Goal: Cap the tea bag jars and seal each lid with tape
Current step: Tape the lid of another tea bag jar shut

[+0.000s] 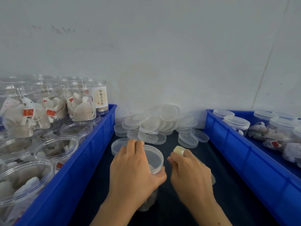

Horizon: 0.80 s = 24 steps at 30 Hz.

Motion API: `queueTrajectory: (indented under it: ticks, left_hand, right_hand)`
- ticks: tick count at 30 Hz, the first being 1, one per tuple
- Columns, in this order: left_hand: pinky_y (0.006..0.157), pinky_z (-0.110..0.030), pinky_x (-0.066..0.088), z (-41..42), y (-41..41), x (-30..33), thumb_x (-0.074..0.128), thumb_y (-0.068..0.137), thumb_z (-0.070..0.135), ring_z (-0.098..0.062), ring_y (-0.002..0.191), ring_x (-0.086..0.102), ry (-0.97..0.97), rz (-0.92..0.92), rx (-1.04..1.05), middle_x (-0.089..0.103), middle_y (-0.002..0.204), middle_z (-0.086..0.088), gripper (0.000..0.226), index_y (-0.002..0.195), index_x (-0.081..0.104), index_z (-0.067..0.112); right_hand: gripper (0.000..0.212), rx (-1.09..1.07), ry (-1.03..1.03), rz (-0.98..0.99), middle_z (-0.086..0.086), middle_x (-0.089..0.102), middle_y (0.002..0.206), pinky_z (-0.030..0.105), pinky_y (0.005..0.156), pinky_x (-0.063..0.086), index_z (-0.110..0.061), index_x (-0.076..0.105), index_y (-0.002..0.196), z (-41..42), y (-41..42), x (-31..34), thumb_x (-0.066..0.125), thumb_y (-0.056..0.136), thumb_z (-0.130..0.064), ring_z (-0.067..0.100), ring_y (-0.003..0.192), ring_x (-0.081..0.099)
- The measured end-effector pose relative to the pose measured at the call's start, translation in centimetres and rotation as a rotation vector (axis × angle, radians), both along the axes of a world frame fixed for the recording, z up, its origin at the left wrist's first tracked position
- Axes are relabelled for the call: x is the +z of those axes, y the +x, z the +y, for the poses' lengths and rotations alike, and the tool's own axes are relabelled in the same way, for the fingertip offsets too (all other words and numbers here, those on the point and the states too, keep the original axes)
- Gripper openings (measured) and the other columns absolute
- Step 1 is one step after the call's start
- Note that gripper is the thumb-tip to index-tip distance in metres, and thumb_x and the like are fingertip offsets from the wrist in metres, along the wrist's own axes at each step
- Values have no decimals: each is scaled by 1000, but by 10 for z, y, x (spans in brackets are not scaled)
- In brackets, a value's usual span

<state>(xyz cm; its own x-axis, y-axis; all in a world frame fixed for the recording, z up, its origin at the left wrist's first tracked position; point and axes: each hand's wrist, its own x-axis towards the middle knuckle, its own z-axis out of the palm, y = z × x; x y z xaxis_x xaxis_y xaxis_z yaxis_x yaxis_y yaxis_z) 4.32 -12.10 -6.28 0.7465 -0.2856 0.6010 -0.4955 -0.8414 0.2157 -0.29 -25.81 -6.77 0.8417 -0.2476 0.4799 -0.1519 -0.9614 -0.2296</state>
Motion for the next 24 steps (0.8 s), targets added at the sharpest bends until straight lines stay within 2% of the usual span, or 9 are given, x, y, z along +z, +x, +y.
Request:
queueTrajectory:
  ticks: [4,8,11,13,15,16,18,21,24]
  left_hand:
    - [80,-14,28,2,-3,3,33,60,80,-3,109,47,-2,50,-30,45,124,15,89,132,38,28]
    - [82,-11,27,6,-4,9,43,65,78,3,109,42,-54,44,-119,40,126,19,83,133,35,32]
    - [83,-17,44,7,-27,6,53,60,72,1,98,52,-55,84,-236,51,119,19,78,125,50,30]
    - [72,-26,55,5,-40,3,50,53,69,-7,85,63,-137,92,-305,62,108,12,77,114,63,22]
    - [79,-22,50,3,-36,5,48,57,73,-4,94,60,-111,111,-292,55,118,16,81,123,54,25]
    - [88,-16,40,1,-34,5,48,61,77,0,107,51,-70,109,-275,42,128,23,85,133,40,33]
    - [92,-9,28,1,-28,4,48,65,82,8,117,35,-49,90,-256,22,131,32,87,137,18,43]
    - [89,-8,28,1,-23,2,44,62,83,9,111,33,-17,75,-246,21,119,32,85,133,16,44]
    - [86,-10,31,3,-25,1,41,60,83,8,107,37,-56,21,-261,29,120,30,83,132,24,43]
  right_hand:
    - [24,-20,55,12,-7,48,91,27,61,43,-28,53,85,5,13,1,36,99,-38,12,74,55]
    - [18,0,106,50,-11,44,81,26,57,38,-28,56,81,8,20,0,44,94,-29,10,71,52]
    - [21,-169,163,114,-6,50,76,30,63,42,-22,53,76,-24,34,18,41,93,-21,19,75,57]
    - [30,-221,176,148,-1,56,77,32,63,45,-21,49,70,-55,37,35,38,98,-21,17,70,55]
    - [34,-99,111,147,-3,53,71,25,57,39,-22,46,67,-62,39,42,38,100,-24,10,62,49]
    - [35,-21,89,163,-4,50,69,22,54,34,-23,45,67,-58,38,41,37,101,-26,8,59,47]
    - [35,97,85,187,-5,49,69,19,54,31,-26,44,67,-42,33,32,37,101,-30,5,59,45]
    - [27,162,121,157,-8,52,80,22,64,44,-29,52,78,-33,30,14,38,100,-32,6,69,53]
    - [25,173,189,111,-8,58,92,26,74,49,-38,60,107,-33,27,2,35,102,-36,8,82,57]
